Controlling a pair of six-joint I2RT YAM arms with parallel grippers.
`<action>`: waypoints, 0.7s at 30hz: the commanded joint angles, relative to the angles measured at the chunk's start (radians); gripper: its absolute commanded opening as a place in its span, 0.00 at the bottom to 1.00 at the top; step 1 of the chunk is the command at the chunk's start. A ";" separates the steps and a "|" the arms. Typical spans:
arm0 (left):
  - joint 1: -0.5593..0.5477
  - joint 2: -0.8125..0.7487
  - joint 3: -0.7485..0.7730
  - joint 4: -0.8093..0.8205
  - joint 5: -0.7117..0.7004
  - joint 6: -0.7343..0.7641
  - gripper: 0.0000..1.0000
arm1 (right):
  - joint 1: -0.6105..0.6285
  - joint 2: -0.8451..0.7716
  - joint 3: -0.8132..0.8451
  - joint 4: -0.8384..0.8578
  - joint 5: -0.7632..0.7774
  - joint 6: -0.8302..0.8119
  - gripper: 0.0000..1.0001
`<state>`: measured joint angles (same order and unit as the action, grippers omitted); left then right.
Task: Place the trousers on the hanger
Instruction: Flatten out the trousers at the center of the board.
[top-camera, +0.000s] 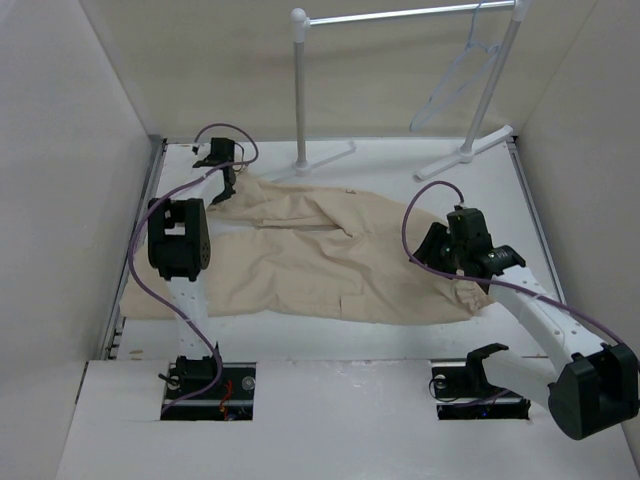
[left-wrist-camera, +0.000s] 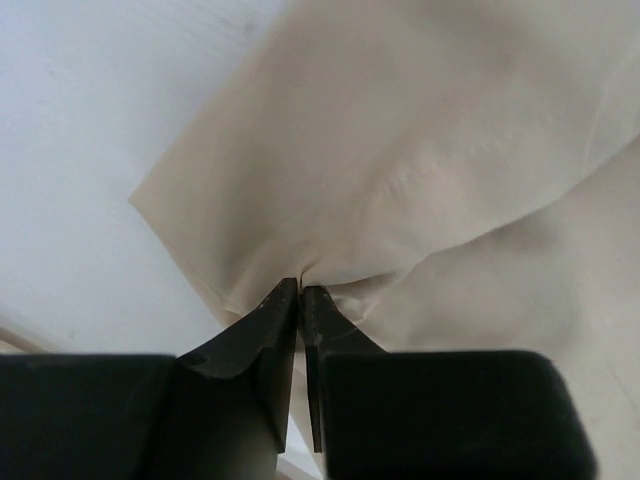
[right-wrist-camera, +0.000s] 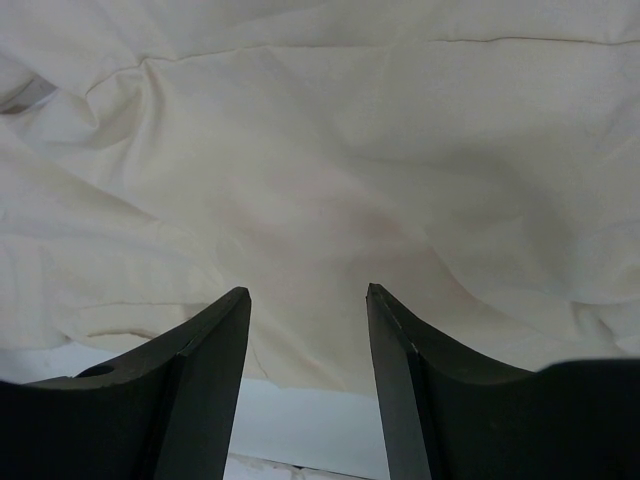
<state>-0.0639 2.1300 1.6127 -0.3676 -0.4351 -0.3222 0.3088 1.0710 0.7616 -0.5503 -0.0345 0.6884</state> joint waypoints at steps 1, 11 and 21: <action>0.080 -0.151 0.007 -0.016 -0.033 -0.107 0.05 | -0.012 -0.019 -0.016 0.049 0.005 0.014 0.56; 0.394 -0.240 -0.011 -0.050 0.108 -0.439 0.17 | -0.078 -0.042 -0.038 0.036 0.019 0.030 0.61; 0.280 -0.358 -0.069 -0.036 -0.031 -0.422 0.59 | -0.197 0.012 0.108 0.003 0.051 -0.004 0.44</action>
<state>0.3035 1.8988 1.5673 -0.4152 -0.3897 -0.7315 0.1551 1.0679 0.7712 -0.5678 -0.0216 0.6979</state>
